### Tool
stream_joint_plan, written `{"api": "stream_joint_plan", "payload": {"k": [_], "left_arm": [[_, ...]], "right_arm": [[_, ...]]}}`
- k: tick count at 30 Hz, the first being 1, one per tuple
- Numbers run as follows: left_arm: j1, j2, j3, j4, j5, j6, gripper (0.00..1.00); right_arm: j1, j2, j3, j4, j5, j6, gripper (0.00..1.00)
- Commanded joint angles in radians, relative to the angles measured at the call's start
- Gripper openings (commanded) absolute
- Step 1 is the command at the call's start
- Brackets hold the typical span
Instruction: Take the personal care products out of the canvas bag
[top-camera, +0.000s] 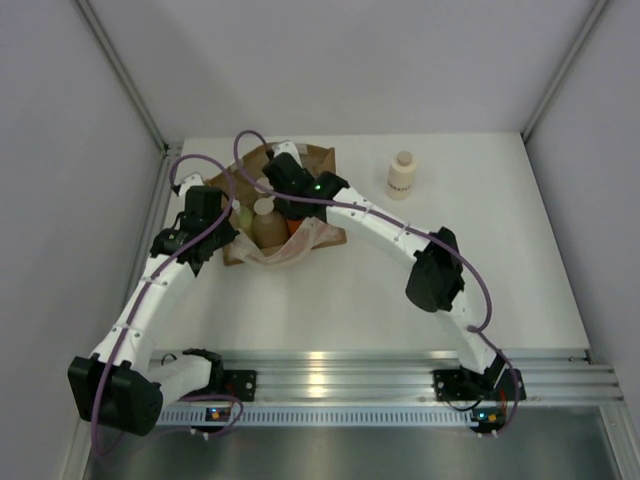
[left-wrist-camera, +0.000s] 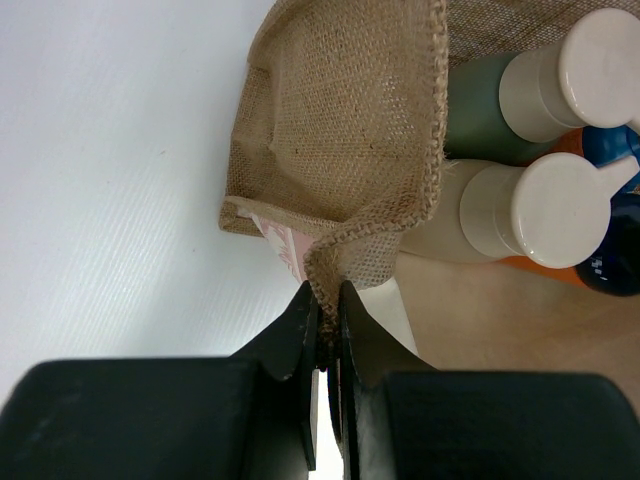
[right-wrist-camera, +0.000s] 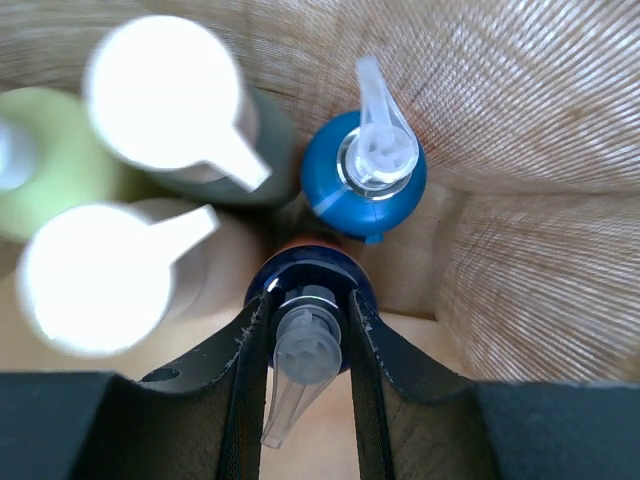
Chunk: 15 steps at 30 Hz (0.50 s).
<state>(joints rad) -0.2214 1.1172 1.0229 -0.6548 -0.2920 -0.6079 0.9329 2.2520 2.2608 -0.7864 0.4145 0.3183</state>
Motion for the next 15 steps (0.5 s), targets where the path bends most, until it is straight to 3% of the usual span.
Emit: {"api": "stream_joint_plan", "payload": {"k": [1, 6, 15], "left_arm": [[0.001, 0.015, -0.018, -0.066, 0.028, 0.007, 0.0], [0.001, 0.015, -0.023, -0.066, 0.024, 0.008, 0.0], [0.001, 0.012, -0.023, -0.066, 0.017, 0.014, 0.0]], "right_arm": [[0.003, -0.198, 0.029, 0.139, -0.058, -0.116, 0.0], [0.003, -0.265, 0.037, 0.144, -0.134, -0.215, 0.0], [-0.003, -0.445, 0.052, 0.139, -0.165, -0.222, 0.0]]}}
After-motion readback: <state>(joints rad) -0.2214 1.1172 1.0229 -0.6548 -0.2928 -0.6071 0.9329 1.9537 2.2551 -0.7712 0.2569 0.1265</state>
